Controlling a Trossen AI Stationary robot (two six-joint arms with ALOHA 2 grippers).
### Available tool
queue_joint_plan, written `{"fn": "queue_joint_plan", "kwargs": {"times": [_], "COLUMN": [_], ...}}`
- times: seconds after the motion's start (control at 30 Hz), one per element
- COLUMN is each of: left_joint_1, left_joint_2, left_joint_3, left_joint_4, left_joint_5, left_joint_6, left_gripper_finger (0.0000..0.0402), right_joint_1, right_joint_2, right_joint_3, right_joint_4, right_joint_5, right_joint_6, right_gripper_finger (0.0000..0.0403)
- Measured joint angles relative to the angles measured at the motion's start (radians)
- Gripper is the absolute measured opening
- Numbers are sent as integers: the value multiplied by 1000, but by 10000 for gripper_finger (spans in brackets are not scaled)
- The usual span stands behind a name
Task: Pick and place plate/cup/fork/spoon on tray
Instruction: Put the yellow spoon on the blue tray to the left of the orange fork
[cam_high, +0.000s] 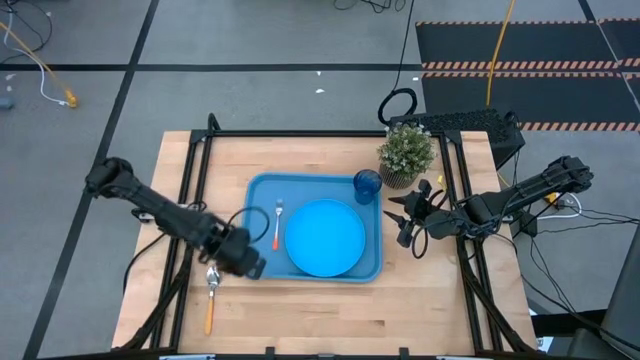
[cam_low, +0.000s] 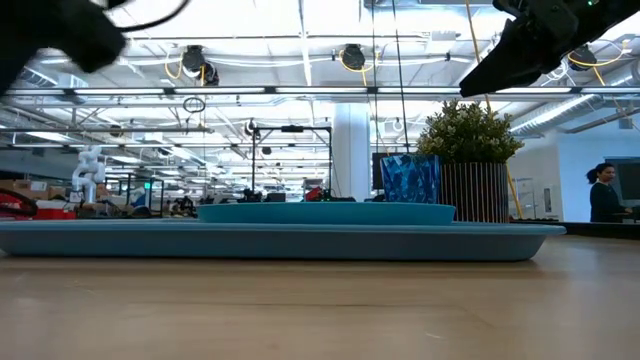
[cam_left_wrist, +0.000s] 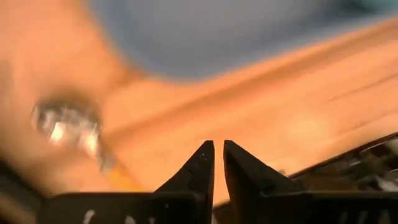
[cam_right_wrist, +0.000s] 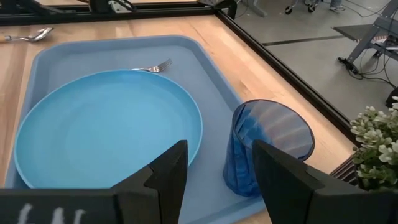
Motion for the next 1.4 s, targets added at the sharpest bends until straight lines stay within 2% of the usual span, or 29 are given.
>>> {"fn": "queue_joint_plan", "kwargs": {"times": [0.13, 0.23, 0.43, 0.57, 0.67, 0.73, 0.87, 1.0, 1.33, 1.4], "left_joint_1": [-104, -150, -169, -169, -168, -169, -185, -229, -422, -452], "left_joint_2": [3, 4, 4, 4, 4, 9, 50, 95, 109, 119], "left_joint_3": [-1, -1, 0, 0, 0, 0, 0, 0, 0, 1], "left_joint_4": [18, 80, 295, 416, 398, 327, 173, 106, 55, 56], "left_joint_5": [9, -42, -172, -315, -365, -331, -164, -16, 7, 36], "left_joint_6": [-121, -147, -27, 41, 28, -66, -241, -342, -675, -704], "left_gripper_finger": [37, 37, 37, 37, 37, 37, 32, 8, 9, 9], "right_joint_1": [0, 0, 0, 0, 0, 0, 0, 0, 0, 0], "right_joint_2": [0, 0, 0, 0, 0, 0, 0, 0, 0, 0], "right_joint_3": [0, 0, 0, 0, 0, 0, 0, 0, 0, 0], "right_joint_4": [0, 0, 0, 0, 0, 0, 0, 0, -6, -9], "right_joint_5": [0, -1, -1, 0, 0, 0, 0, 0, 0, 0], "right_joint_6": [1, 8, 0, -8, -8, -7, -6, -1, 5, 11], "right_gripper_finger": [174, 174, 174, 174, 174, 174, 174, 174, 174, 174]}}
